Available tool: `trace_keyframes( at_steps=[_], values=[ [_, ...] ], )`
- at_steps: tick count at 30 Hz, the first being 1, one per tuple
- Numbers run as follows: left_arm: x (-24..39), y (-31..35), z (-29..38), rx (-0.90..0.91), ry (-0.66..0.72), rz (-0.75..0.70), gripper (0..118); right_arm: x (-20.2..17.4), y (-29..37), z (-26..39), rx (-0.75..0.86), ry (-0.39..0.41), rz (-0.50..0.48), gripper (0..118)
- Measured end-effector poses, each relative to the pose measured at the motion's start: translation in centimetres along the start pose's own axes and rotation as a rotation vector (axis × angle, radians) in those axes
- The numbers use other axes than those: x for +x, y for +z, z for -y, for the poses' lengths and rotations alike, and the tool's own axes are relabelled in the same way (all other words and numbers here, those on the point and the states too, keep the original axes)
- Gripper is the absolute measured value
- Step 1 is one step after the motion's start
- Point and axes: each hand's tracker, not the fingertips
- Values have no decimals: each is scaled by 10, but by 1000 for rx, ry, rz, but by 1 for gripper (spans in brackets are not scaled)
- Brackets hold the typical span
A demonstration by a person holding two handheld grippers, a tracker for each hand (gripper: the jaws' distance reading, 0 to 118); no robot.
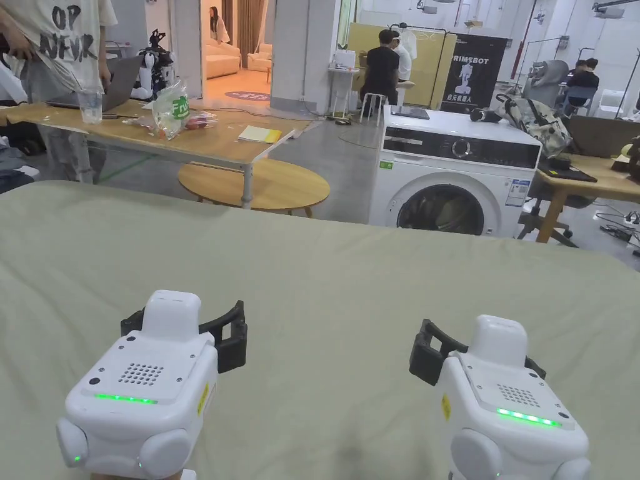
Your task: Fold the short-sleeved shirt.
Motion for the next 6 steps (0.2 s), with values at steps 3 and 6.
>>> trace_keyframes(
  at_steps=[3, 6],
  values=[
    [-1, 0, 0, 2, 4, 5, 78, 0, -2, -1, -16, -2, -20, 86],
    [-1, 0, 0, 2, 5, -1, 78, -2, -5, 1, -16, 13, -30, 86]
  ],
)
